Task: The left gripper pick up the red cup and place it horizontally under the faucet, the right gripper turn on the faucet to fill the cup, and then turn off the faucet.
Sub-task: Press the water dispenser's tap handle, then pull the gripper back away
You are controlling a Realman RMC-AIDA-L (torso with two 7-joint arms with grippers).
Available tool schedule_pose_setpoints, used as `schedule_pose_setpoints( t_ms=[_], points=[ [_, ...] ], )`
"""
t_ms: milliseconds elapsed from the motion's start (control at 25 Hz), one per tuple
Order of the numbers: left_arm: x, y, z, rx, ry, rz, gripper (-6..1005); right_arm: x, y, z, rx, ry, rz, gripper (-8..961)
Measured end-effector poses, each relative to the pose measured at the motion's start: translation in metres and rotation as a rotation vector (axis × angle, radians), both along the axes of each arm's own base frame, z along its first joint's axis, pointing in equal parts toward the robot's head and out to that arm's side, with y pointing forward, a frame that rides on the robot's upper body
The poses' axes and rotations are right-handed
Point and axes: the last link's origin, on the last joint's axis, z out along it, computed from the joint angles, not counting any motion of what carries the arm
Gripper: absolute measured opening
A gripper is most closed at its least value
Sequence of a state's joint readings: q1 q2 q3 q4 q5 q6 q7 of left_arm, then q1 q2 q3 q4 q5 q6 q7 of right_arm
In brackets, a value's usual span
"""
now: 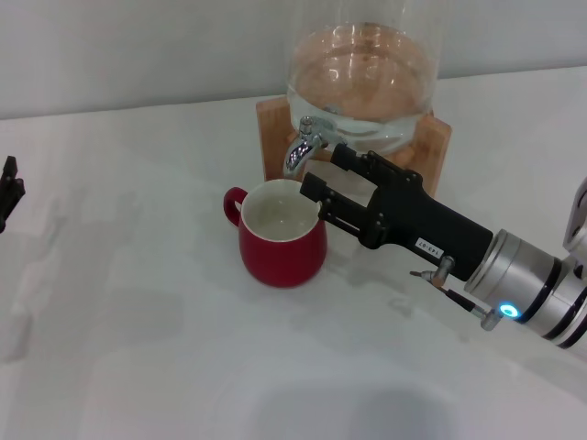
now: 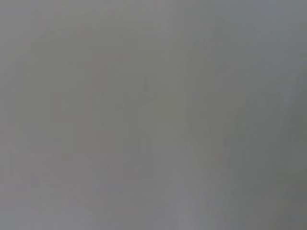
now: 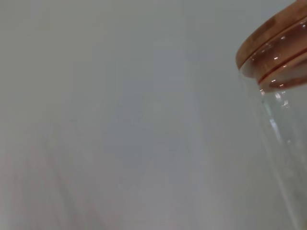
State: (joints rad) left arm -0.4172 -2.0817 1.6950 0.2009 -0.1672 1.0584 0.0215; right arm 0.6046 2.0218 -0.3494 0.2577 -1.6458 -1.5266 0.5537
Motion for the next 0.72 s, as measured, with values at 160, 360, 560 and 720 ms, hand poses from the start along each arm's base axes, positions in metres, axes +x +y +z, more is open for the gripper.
schedule_pose_setpoints(
  t_ms=[160,360,560,720],
  points=[
    [0.0000,0.0000,0.0000,0.000,0.000,0.000,884,0.0016,-0.0004,0.0008,0.003,-0.001,-0.005,719],
    [0.0000,0.0000,0.0000,0.000,0.000,0.000,883,0.0027,-0.0002,0.0018,0.012,0.003,-0.013,719],
    [0.0000,0.0000,0.0000,0.000,0.000,0.000,883,0.0037,-0.0008,0.0021,0.013,0.003,-0.017,719],
    [0.0001,0.0001,0.0000,0.000,0.000,0.000,884,0.0038,-0.0002,0.0027,0.018,0.005,-0.019,719]
  ],
)
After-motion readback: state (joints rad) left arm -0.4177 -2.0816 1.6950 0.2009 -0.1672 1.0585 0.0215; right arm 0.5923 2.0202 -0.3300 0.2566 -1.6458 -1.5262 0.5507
